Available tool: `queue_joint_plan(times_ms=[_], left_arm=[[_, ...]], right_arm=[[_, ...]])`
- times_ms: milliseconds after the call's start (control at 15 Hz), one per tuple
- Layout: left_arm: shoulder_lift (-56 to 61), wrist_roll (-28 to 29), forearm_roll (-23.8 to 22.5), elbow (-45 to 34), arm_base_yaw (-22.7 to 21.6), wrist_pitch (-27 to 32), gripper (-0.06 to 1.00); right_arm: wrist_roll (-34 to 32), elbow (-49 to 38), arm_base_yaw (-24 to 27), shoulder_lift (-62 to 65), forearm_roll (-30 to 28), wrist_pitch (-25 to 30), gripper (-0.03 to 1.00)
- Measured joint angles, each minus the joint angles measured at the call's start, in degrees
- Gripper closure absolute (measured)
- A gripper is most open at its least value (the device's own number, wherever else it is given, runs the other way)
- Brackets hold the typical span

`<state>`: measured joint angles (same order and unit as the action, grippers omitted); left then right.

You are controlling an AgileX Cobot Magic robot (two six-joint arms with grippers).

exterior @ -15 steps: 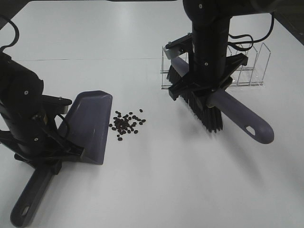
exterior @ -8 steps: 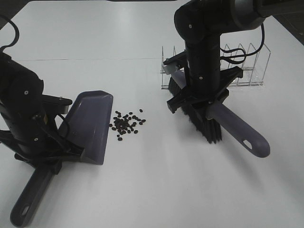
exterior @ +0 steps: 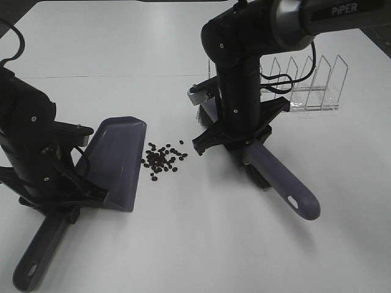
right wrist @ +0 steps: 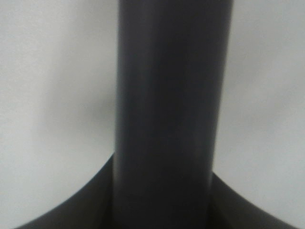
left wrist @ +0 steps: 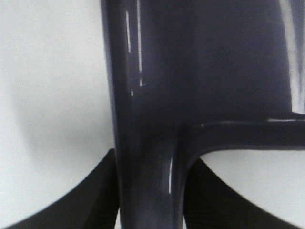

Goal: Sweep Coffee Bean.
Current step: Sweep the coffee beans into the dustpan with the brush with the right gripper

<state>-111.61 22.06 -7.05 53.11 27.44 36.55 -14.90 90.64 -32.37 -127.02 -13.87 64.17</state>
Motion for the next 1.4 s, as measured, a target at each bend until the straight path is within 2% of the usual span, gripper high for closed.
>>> queue_joint_plan(times_ms=[200, 467, 533, 800, 867, 933, 1200, 1400], left_arm=[[-0.11, -0.40, 0.00, 0.29, 0.00, 0.00, 0.62], [-0.17, -0.57, 0.06, 0.29, 0.00, 0.00, 0.62], [-0.17, -0.57, 0.06, 0.34, 0.00, 0.00, 0.62], [-0.17, -0.57, 0.40, 0.40, 0.00, 0.06, 0.62], [-0.17, -0.57, 0.74, 0.40, 0.00, 0.06, 0.62], [-0.17, -0.57, 1.09, 0.40, 0.00, 0.06, 0.62], [-0.17, -0.57, 1.95, 0.40, 0.00, -0.06, 0.62], [-0.23, -0.57, 2.18, 0.40, 0.00, 0.00, 0.62]], right_arm=[[-0.40, 5.10, -1.78, -3.21, 3.38, 2.18, 0.64], [0.17, 10.31, -4.41, -6.47, 14.73, 2.12, 0.64], [0.17, 10.71, -4.64, -6.76, 16.04, 1.89, 0.64], [0.29, 12.26, -5.44, -7.39, 31.11, -6.19, 0.64], [0.69, 12.26, -5.44, -7.85, 36.44, -9.05, 0.64], [0.92, 12.26, -5.44, -7.96, 38.22, -9.74, 0.64], [2.41, 16.39, -5.44, -8.42, 40.85, -9.00, 0.64], [2.64, 21.03, -5.44, -8.42, 35.87, -4.53, 0.64]])
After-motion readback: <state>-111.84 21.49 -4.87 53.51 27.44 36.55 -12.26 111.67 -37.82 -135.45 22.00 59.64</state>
